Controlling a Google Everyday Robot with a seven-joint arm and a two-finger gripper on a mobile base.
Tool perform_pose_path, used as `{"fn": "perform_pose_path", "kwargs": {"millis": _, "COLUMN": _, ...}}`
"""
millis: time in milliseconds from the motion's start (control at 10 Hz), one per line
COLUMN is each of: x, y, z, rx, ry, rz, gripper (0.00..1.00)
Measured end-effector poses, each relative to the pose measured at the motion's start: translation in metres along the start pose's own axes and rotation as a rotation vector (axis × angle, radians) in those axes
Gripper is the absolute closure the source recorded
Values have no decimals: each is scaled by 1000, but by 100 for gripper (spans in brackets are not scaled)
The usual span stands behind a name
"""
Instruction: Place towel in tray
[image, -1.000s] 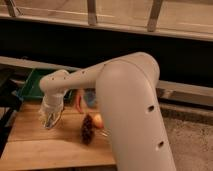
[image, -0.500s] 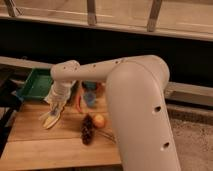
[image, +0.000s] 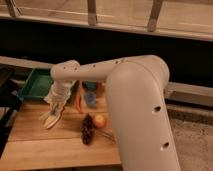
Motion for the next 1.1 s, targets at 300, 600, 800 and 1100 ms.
{"fn": "perform_pose_path", "kwargs": {"millis": 300, "x": -40, "y": 21, "z": 3, "rx": 0, "ry": -47, "rz": -55, "gripper": 100}}
{"fn": "perform_pose_path", "kwargs": {"millis": 600, "x": -88, "y": 55, "z": 9, "rx": -17, "ry": -86, "rz": -117, "gripper": 100}}
{"fn": "perform_pose_path", "kwargs": {"millis": 800, "x": -124, "y": 79, "z": 13, "rx": -27, "ry": -121, "rz": -162, "gripper": 100}}
{"fn": "perform_pose_path", "kwargs": {"millis": 1100, "x": -162, "y": 96, "z": 7, "rx": -43, "ry": -211, "rz": -167, "gripper": 100}}
